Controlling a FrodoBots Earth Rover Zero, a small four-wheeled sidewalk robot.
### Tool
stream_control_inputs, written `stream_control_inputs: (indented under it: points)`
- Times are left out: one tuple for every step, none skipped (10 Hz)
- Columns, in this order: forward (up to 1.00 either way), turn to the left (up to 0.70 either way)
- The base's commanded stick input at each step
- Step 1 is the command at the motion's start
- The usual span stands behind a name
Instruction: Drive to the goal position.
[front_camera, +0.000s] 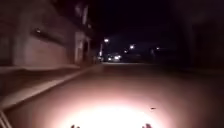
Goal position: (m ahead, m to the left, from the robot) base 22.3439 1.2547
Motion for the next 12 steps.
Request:
stream_control_inputs:
  points:
    - [0.5, 0.0]
    - [0.5, 0.0]
    - [0.5, 0.0]
    - [0.5, 0.0]
    - [0.5, 0.0]
    - [0.5, 0.03]
    - [0.5, 0.12]
    - [0.5, 0.42]
    - [0.5, 0.37]
    - [0.5, 0.2]
    - [0.5, 0.03]
    - [0.5, 0.0]
